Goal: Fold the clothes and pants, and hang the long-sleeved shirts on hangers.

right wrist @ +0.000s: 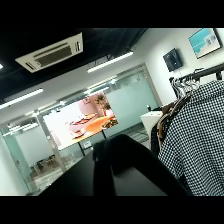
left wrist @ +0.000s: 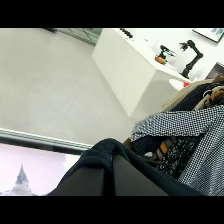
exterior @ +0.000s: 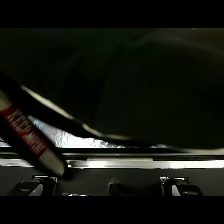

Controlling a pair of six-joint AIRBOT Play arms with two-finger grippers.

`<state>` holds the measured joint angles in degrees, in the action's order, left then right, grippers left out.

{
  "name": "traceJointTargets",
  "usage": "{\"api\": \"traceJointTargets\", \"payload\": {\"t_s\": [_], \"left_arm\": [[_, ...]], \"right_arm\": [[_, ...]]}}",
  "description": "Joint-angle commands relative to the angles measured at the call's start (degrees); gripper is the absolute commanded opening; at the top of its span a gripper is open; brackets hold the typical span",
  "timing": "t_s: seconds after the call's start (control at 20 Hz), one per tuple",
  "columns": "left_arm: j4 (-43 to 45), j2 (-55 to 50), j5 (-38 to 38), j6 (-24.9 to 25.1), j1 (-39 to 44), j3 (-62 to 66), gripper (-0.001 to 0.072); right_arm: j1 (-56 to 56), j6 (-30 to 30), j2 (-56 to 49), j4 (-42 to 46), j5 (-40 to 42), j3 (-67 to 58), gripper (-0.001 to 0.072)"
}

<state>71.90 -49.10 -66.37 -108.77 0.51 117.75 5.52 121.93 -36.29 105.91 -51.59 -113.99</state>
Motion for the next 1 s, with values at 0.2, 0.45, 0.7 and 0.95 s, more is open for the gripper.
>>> {"api": "traceJointTargets", "payload": {"t_s": [0.2,0.45,0.7,0.95], "left_arm": [[-9.9,-7.5,-1.8,3.1,0.5,-10.1,0.0031],[-10.4,-30.7,3.3,7.9,5.9,-12.9,0.0031],[-11.8,-51.5,22.4,8.5,8.9,-12.6,0.0031],[-17.6,-61.8,20.9,8.5,9.2,-12.6,0.0060]], "right_arm": [[0.0,0.3,-12.0,-1.7,-22.7,0.0,0.0049],[0.0,-9.4,-35.0,-1.9,-33.6,0.1,0.0049],[-0.1,-5.6,-54.8,-3.2,-23.1,0.1,0.0049],[-0.1,-2.1,-66.7,-13.0,-19.0,0.1,0.0050]]}}
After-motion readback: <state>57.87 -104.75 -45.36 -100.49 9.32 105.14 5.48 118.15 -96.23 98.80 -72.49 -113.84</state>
